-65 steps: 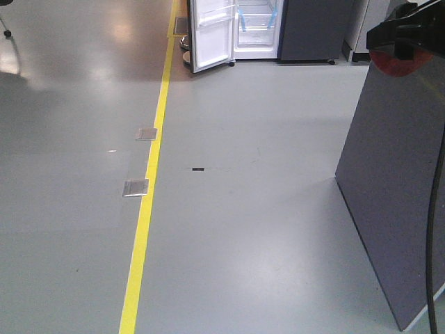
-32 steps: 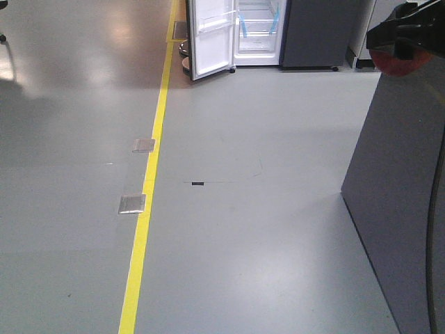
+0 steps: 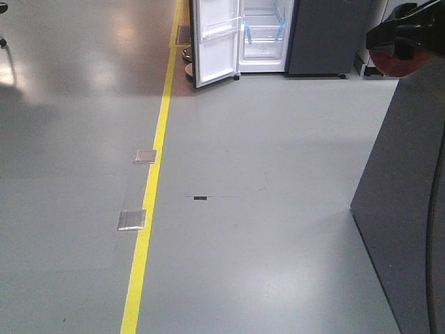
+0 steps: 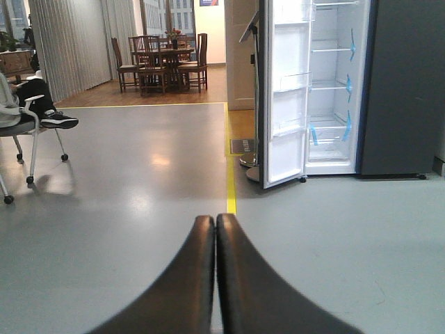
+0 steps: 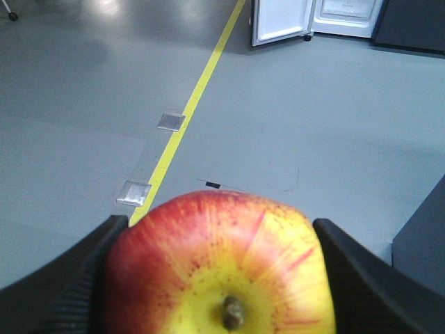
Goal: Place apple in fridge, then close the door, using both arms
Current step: 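Drive the base toward the open white refrigerator, apple held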
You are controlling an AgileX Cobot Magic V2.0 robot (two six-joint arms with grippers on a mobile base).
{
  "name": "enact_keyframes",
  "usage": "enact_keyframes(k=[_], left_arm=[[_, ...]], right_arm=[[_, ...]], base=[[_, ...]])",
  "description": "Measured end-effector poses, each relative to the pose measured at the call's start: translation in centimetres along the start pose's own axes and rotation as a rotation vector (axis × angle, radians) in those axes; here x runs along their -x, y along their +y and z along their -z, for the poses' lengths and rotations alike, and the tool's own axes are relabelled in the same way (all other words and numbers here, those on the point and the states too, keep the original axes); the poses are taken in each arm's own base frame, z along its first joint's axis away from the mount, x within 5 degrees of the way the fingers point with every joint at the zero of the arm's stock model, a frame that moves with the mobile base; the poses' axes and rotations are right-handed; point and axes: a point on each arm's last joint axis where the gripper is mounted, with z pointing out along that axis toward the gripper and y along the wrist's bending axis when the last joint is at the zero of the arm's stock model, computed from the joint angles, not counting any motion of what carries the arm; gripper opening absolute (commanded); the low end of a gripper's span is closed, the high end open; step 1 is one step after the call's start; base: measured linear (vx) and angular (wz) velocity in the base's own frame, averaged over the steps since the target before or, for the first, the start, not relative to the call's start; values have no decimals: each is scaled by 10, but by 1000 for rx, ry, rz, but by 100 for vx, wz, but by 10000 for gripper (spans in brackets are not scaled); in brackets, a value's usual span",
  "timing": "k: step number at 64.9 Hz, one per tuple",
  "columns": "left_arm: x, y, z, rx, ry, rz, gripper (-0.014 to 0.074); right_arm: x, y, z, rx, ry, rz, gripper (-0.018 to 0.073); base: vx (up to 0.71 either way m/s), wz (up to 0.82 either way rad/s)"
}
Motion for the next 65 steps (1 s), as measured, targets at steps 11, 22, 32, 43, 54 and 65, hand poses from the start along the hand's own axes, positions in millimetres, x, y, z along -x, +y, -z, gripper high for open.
enact_keyframes(k=[11, 22, 32, 43, 54, 65], left_arm=[[0, 0, 0, 0, 0, 0, -6], [0, 0, 0, 0, 0, 0, -6], [0, 0, 0, 0, 0, 0, -6], [0, 0, 0, 0, 0, 0, -6], [0, 0, 0, 0, 0, 0, -6], [0, 0, 0, 0, 0, 0, -6]], right_arm=[[0, 0, 0, 0, 0, 0, 84], [0, 0, 0, 0, 0, 0, 84], [0, 0, 0, 0, 0, 0, 84], [0, 0, 0, 0, 0, 0, 84], [0, 0, 0, 0, 0, 0, 84], [0, 0, 0, 0, 0, 0, 84]], base=[[22, -2], [21, -2], [21, -1], [21, 1], [20, 2], [20, 2]])
